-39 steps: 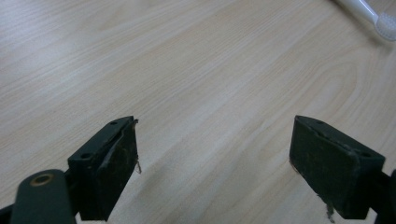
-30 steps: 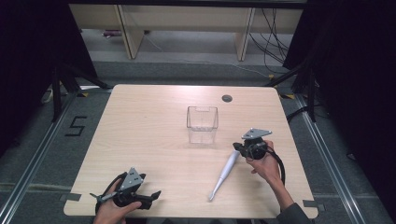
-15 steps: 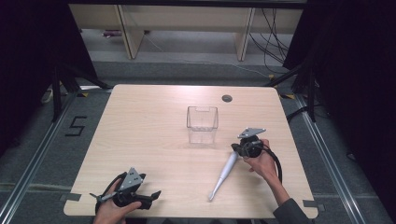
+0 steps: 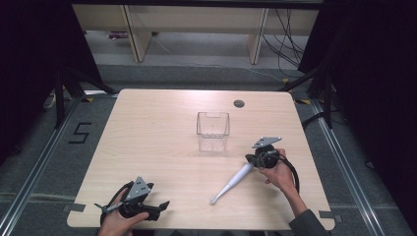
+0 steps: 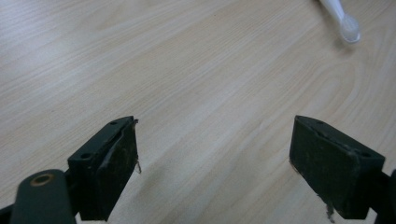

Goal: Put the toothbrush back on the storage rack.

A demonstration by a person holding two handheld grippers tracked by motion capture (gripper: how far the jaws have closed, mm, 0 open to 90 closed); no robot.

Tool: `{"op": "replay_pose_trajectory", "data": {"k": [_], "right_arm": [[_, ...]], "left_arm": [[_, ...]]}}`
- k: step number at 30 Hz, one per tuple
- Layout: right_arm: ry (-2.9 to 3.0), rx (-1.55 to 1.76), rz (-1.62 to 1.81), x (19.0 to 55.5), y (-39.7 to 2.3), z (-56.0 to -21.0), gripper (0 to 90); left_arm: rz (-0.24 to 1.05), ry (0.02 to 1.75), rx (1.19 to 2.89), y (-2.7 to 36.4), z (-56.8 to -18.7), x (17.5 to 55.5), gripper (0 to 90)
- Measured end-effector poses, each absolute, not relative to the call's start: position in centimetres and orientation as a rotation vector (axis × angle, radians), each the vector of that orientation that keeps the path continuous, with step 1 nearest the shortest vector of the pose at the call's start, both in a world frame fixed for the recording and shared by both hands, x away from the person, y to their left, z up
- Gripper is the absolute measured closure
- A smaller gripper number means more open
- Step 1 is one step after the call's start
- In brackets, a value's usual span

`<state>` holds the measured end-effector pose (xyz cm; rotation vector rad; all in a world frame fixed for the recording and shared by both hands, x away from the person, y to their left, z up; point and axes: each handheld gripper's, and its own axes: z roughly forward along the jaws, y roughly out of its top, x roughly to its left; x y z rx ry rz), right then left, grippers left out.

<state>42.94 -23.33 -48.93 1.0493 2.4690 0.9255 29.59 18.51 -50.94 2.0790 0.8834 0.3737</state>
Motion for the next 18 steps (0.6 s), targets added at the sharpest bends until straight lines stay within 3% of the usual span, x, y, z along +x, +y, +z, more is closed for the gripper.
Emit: {"op": "replay_pose_trajectory", "data": {"k": [18], "right_arm": [[2.529, 1.046, 0.908, 40.9, -24.3, -49.1, 89.7]], "left_arm": [[0.368, 0.902, 2.046, 18.4, -50.9, 29.5, 15.0]]}}
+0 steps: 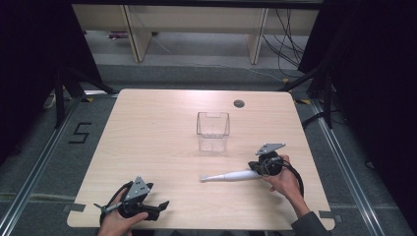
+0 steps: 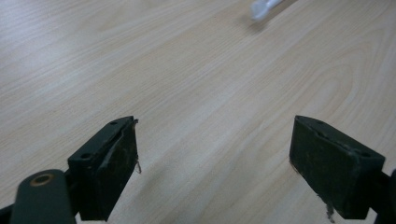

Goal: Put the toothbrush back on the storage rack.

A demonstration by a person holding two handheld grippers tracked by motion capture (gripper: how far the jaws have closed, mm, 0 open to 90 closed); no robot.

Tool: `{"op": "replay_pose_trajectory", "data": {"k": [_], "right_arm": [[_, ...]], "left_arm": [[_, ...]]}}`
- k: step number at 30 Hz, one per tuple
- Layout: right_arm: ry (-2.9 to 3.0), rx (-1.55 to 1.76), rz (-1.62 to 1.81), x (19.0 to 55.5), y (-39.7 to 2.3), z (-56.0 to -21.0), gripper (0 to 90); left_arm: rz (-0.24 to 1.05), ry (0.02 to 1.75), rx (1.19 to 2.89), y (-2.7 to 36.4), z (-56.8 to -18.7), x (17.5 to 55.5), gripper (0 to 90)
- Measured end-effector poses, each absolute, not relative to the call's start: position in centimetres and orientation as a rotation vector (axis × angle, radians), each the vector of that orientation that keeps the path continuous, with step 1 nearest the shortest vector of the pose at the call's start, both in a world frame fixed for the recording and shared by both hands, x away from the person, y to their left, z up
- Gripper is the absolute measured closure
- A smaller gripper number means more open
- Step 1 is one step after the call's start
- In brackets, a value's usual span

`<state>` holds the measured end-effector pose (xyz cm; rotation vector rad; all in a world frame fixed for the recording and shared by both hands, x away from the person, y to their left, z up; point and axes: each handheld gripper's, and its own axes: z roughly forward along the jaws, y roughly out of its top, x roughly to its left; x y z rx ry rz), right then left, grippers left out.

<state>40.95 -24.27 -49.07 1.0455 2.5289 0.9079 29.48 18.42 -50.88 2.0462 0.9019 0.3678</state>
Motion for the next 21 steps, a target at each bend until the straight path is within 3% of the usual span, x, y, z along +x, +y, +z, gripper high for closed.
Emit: {"op": "replay_pose_trajectory", "data": {"k": [21], "right_arm": [[2.548, 0.989, 0.955, 39.2, -24.5, -49.2, 88.9]], "left_arm": [[0.381, 0.883, 2.061, 18.6, -50.8, 29.6, 15.0]]}}
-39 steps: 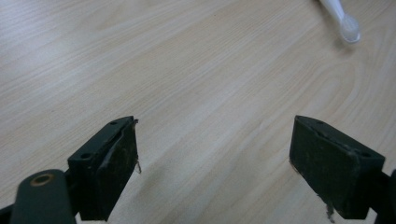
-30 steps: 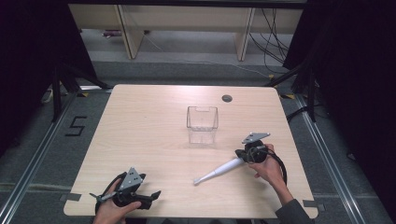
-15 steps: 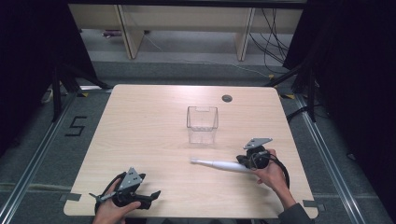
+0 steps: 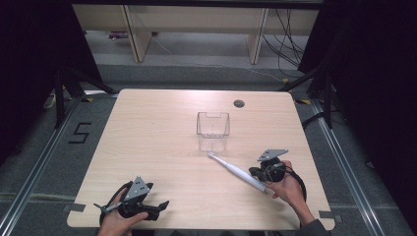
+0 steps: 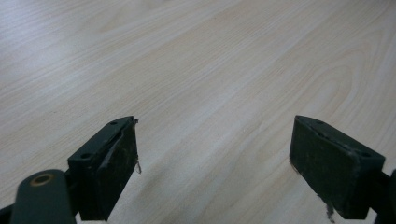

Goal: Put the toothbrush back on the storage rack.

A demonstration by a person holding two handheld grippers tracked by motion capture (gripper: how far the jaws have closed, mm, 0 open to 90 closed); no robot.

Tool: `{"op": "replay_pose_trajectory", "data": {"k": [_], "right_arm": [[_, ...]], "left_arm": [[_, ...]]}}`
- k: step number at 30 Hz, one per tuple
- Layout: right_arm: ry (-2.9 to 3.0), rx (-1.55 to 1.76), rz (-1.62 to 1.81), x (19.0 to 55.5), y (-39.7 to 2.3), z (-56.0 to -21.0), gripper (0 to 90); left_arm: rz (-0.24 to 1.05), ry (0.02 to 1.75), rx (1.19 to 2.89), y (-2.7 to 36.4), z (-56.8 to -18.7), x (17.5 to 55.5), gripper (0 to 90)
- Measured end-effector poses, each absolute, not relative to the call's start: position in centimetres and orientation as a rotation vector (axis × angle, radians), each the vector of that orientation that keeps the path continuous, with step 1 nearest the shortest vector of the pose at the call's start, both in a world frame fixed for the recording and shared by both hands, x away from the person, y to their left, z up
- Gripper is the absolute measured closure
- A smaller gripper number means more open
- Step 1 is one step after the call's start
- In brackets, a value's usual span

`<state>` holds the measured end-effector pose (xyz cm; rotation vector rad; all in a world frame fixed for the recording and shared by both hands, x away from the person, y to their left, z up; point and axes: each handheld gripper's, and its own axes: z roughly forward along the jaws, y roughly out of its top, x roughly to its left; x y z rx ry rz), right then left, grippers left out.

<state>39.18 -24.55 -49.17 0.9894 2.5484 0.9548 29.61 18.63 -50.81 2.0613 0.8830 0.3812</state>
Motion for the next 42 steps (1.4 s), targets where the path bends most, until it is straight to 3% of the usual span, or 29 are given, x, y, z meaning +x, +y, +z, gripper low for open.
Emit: {"op": "replay_pose_trajectory", "data": {"k": [31, 42], "right_arm": [[2.600, 0.968, 0.986, 36.3, -23.8, -49.0, 86.4], [2.524, 1.103, 0.973, 36.7, -24.4, -46.9, 67.0]], "left_arm": [[0.362, 0.897, 2.044, 18.5, -50.8, 29.5, 15.0], [0.373, 0.880, 2.069, 18.7, -50.9, 29.7, 15.0]]}}
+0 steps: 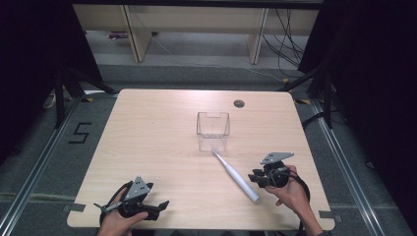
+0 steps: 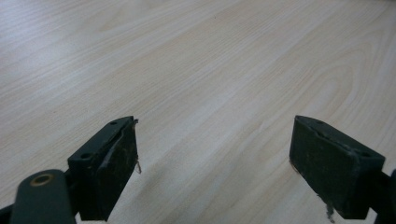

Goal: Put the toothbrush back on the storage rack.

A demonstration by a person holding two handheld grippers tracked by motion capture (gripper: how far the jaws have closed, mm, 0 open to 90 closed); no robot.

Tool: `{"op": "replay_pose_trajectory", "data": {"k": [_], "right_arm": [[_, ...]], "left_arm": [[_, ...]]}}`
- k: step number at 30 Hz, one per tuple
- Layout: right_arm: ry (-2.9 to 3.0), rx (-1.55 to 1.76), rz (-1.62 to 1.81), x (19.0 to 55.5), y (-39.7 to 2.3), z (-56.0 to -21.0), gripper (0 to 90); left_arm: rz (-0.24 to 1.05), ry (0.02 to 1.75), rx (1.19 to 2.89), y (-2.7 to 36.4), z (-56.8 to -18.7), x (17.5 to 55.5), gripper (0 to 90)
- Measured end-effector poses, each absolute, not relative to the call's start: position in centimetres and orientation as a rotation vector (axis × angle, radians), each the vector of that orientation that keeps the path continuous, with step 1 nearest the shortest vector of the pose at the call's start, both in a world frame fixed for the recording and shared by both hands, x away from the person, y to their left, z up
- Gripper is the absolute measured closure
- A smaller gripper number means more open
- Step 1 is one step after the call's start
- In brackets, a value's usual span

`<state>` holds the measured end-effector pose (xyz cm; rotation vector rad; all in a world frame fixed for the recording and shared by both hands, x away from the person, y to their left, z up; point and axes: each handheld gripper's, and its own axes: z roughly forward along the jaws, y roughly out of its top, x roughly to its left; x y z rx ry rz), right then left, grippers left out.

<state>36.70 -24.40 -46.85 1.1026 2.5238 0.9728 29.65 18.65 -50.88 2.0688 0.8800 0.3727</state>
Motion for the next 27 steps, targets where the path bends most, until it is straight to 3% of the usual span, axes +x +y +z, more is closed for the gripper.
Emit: {"op": "replay_pose_trajectory", "data": {"k": [10, 27], "right_arm": [[2.601, 1.139, 0.870, 37.3, -22.1, -45.7, 53.5], [2.745, 1.084, 0.596, 39.4, -18.2, -46.7, 52.4]], "left_arm": [[0.370, 0.895, 2.043, 18.5, -50.9, 29.6, 15.0], [0.374, 0.905, 2.046, 18.6, -50.8, 29.6, 15.0]]}}
